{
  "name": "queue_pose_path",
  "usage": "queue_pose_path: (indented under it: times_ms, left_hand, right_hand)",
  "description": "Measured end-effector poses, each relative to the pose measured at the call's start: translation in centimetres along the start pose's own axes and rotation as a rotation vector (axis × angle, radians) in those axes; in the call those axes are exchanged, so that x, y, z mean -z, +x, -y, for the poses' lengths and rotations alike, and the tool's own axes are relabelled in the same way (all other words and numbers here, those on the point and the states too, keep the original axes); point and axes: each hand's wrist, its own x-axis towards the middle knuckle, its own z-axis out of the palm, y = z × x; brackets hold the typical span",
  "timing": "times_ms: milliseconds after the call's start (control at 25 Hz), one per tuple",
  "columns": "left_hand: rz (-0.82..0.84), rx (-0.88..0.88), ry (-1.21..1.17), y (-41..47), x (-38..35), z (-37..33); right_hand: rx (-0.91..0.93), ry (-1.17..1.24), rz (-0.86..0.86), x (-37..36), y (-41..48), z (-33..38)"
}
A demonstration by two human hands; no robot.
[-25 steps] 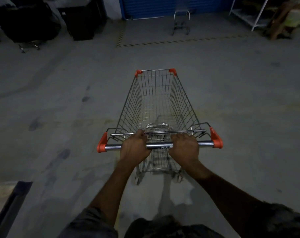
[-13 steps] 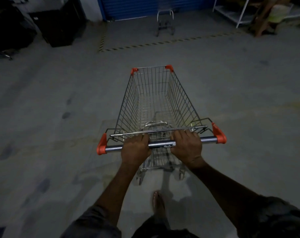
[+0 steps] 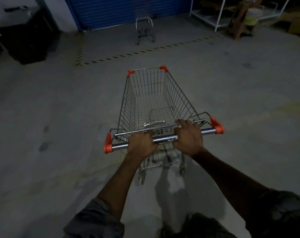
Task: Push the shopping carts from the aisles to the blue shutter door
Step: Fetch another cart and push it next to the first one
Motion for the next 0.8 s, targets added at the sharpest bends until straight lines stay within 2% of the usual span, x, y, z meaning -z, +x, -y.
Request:
queue_pose_path:
  times_ms: [280, 520, 800]
  left_hand:
    - [-0.129, -0.008, -0.074, 14.0, -2.3, 1.0]
    - [0.006, 0.004, -0.12, 26.6, -2.4, 1.4]
    - [0.042, 0.099, -0.223, 39.8, -2.7, 2.0]
  right_hand:
    - [0.045, 0.069, 0.053, -2.4, 13.9, -5.5]
    - [0.168, 0.041, 0.142, -4.1, 26.7, -11.6]
    - [0.265, 0.071, 0.175, -5.8, 40.5, -16.3]
